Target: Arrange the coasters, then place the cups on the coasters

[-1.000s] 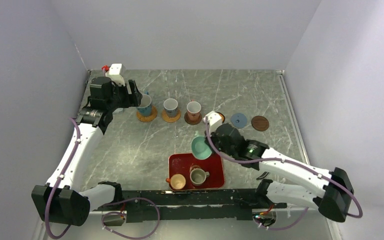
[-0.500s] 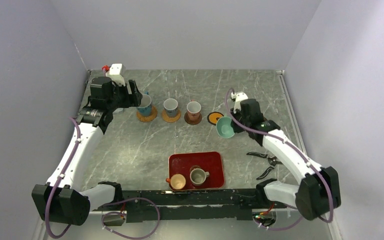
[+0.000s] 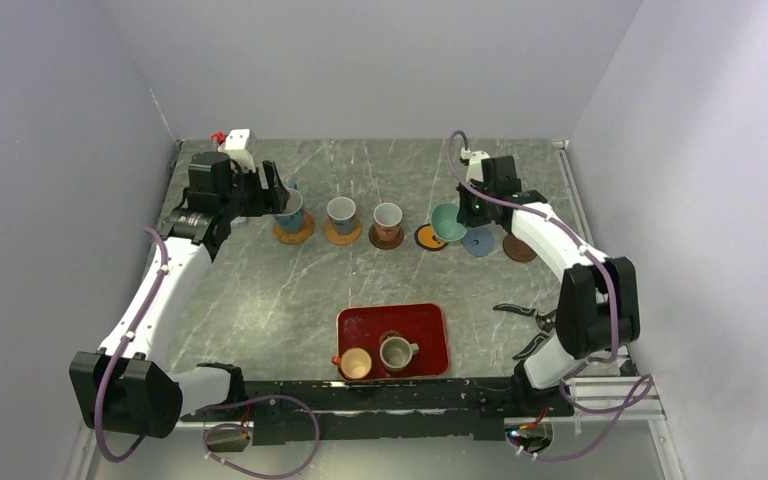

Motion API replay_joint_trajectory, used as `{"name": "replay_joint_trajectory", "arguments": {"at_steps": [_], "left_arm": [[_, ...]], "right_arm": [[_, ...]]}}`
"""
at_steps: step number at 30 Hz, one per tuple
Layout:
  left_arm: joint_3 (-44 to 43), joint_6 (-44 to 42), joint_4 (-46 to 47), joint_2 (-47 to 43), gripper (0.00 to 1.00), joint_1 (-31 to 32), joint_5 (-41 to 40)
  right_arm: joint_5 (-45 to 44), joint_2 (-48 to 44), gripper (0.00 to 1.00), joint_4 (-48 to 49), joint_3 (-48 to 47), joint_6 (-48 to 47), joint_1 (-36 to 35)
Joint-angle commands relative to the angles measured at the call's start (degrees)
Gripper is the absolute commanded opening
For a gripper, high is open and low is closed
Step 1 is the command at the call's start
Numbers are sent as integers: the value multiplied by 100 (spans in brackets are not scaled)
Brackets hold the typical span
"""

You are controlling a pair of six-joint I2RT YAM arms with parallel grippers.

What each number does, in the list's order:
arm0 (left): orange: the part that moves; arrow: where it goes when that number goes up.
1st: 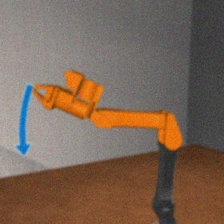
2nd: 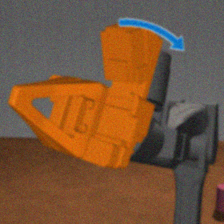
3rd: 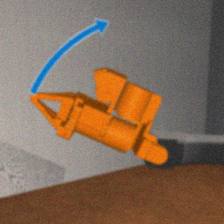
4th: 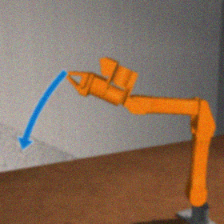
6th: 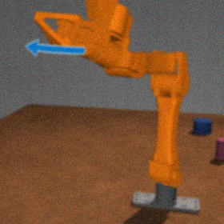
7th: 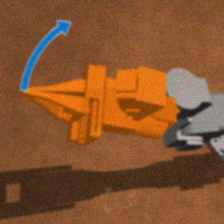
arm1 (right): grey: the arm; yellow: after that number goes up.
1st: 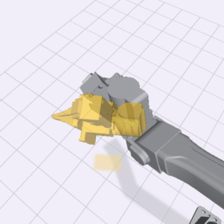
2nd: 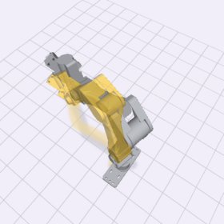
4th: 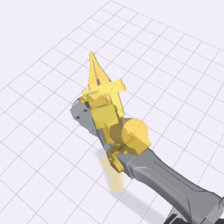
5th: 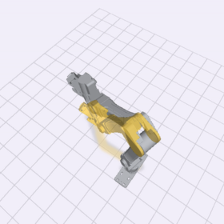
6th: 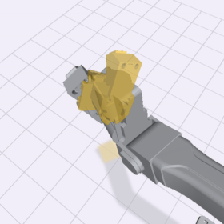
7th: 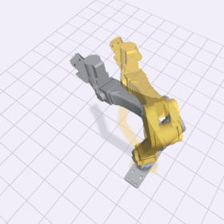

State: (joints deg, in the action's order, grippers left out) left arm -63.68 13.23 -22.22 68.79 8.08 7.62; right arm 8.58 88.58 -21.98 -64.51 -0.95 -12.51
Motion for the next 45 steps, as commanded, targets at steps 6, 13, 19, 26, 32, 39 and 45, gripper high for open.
{"name": "replay_joint_trajectory", "arguments": {"at_steps": [6, 13, 19, 26, 32, 39, 45], "left_arm": [[-224, 39, 61, 80, 79, 27, -12], [-232, 25, 42, 94, 79, 27, -25], [-232, 21, 42, 67, 79, 27, -27], [-233, 15, 42, 45, 79, 62, -43], [-228, 4, 42, 24, 79, 97, -50], [-241, -5, 33, 20, 79, 131, -73], [-248, -23, 24, 20, 79, 146, -78]], "right_arm": [[417, 849, 0, -254, -949, -88, 20], [474, 1168, 0, -464, -1251, -114, 21], [531, 1457, 0, -674, -1531, -135, 16], [510, 1646, 0, -552, -1576, 35, 21], [551, 1761, 0, -454, -1558, 86, 4], [476, 1883, 0, -320, -1577, 86, 2], [455, 2017, 0, -299, -1676, 229, -1]]}}
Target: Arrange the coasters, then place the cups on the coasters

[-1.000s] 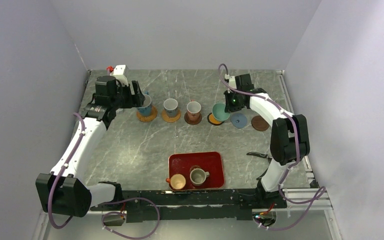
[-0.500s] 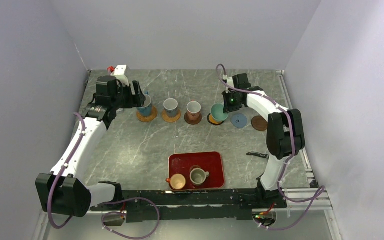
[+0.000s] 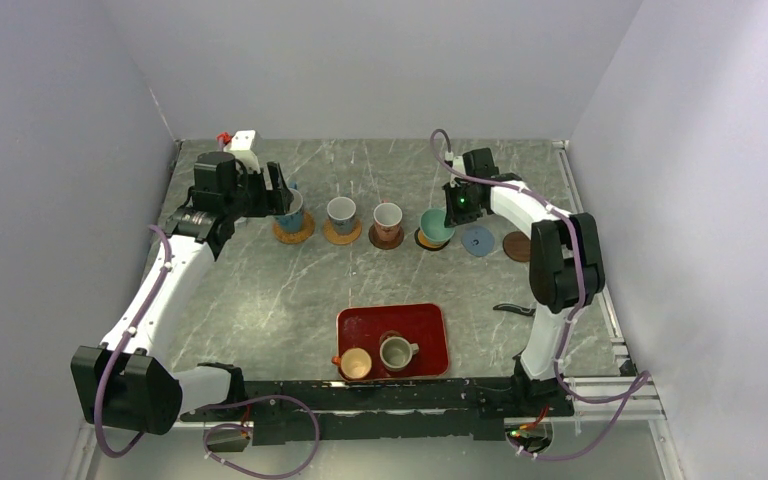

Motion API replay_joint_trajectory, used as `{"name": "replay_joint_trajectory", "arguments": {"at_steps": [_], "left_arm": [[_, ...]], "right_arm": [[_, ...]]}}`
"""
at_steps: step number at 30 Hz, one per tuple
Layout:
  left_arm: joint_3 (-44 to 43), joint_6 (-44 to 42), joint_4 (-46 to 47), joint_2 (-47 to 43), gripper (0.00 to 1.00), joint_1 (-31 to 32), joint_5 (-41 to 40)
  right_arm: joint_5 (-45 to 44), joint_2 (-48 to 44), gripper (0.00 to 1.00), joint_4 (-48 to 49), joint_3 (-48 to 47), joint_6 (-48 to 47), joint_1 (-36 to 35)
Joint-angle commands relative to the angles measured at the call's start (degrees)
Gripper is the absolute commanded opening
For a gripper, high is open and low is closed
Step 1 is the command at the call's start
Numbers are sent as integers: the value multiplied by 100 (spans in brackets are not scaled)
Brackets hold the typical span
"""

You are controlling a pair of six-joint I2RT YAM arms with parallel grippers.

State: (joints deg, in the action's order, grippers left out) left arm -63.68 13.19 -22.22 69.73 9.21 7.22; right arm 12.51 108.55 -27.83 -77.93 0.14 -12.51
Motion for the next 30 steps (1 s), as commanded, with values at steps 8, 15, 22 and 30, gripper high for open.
{"name": "replay_joint_trajectory", "arguments": {"at_steps": [8, 15, 22, 30], "left_arm": [[-250, -27, 17, -57, 79, 43, -46], [-250, -36, 16, -54, 79, 46, -60], [-249, -36, 16, -41, 79, 53, -56], [-250, -45, 16, -39, 79, 54, -61]], "right_arm": [[24, 171, 0, 267, -514, 109, 3], [-19, 267, 0, 253, -553, 83, 2], [-60, 290, 0, 266, -547, 74, 3], [-43, 341, 0, 310, -513, 100, 3]]}}
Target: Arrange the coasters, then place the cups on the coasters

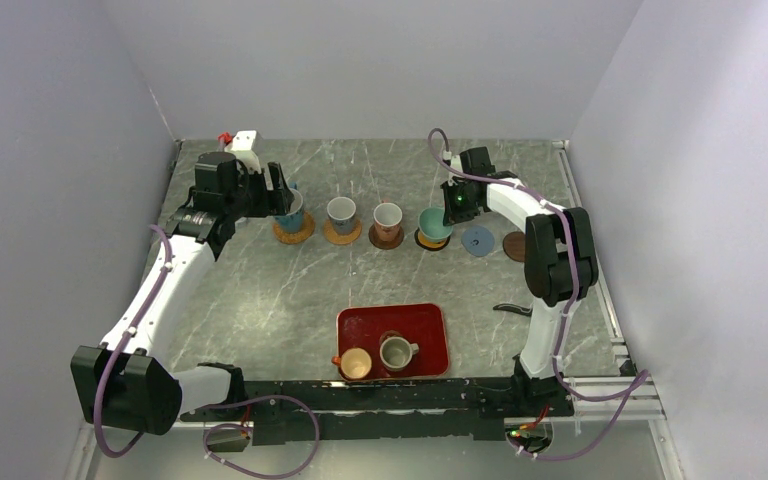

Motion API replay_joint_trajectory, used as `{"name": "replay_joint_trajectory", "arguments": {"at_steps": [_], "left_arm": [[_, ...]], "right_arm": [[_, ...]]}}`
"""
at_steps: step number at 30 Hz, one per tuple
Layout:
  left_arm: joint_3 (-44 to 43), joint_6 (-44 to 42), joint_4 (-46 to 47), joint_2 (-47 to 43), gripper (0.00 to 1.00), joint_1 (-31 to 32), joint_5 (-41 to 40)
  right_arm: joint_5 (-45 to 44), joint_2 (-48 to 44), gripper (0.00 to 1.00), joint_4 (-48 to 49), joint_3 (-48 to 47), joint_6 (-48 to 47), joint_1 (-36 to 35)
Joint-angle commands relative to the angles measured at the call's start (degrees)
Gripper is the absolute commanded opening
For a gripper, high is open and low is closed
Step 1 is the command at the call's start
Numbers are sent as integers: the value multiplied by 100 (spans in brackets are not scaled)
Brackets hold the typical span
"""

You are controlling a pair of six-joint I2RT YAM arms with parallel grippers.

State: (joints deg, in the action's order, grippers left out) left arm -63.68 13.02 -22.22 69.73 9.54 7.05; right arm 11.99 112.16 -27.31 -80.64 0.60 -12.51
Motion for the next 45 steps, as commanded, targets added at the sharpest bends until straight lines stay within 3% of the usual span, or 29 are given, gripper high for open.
{"name": "replay_joint_trajectory", "arguments": {"at_steps": [1, 14, 33, 40, 45], "left_arm": [[-246, -27, 16, -40, 79, 22, -44], [-250, -36, 11, -39, 79, 27, -50], [-250, -46, 7, -56, 79, 39, -71], [-255, -54, -6, -85, 79, 39, -111], [-146, -69, 96, -98, 79, 40, -302]], "right_arm": [[1, -17, 0, 251, -249, 54, 3], [21, -25, 8, 287, -198, 78, -1], [-41, -231, 38, 284, -128, 65, 2], [-322, -944, 48, 487, 212, 30, 2], [-421, -1724, 49, 741, 647, 2, 2]]}}
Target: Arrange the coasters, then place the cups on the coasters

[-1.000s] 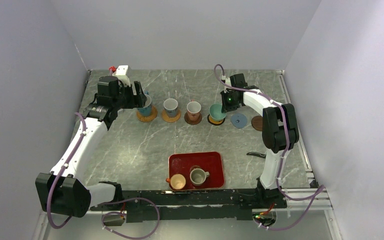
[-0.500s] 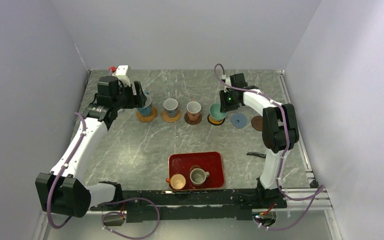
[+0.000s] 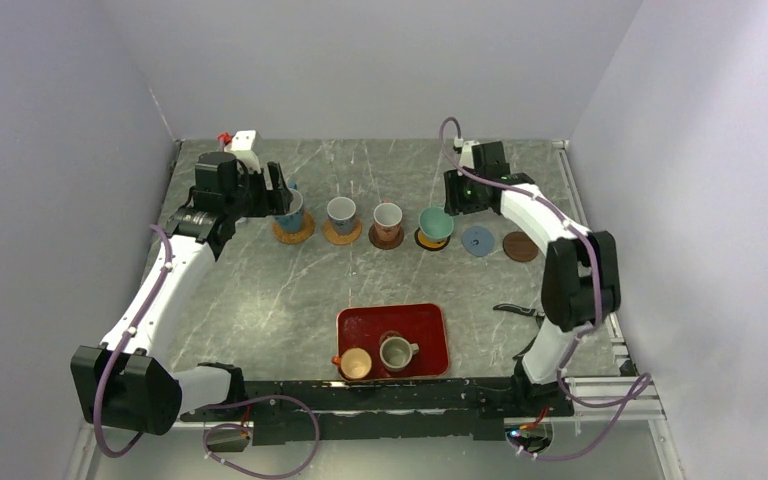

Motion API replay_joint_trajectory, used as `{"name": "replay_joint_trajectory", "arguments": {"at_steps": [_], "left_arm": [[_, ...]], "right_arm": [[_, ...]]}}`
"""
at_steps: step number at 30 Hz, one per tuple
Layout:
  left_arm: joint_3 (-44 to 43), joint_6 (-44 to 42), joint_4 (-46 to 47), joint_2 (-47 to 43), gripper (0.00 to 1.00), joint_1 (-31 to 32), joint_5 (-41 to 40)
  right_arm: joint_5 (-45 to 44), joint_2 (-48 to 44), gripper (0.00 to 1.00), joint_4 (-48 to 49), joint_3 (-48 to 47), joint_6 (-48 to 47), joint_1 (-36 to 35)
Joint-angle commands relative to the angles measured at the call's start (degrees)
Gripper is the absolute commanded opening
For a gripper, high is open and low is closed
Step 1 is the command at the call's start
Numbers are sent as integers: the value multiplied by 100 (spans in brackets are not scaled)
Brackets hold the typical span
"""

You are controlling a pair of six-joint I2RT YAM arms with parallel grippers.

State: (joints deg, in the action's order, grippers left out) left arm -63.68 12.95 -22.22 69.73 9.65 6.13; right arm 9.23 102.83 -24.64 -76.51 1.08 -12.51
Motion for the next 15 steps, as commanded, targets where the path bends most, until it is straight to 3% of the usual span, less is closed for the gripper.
{"name": "replay_joint_trajectory", "arguments": {"at_steps": [1, 9, 15], "left_arm": [[-114, -64, 128, -108, 79, 28, -244], [171, -89, 445, -144, 79, 33, -584], [93, -46, 352, 47, 79, 28, -516]], "right_arm": [[-142, -944, 49, 519, 347, -47, -10], [-40, -2520, 50, 554, 1363, -139, -400], [137, -3388, 52, 272, 2005, -295, -1490]]}}
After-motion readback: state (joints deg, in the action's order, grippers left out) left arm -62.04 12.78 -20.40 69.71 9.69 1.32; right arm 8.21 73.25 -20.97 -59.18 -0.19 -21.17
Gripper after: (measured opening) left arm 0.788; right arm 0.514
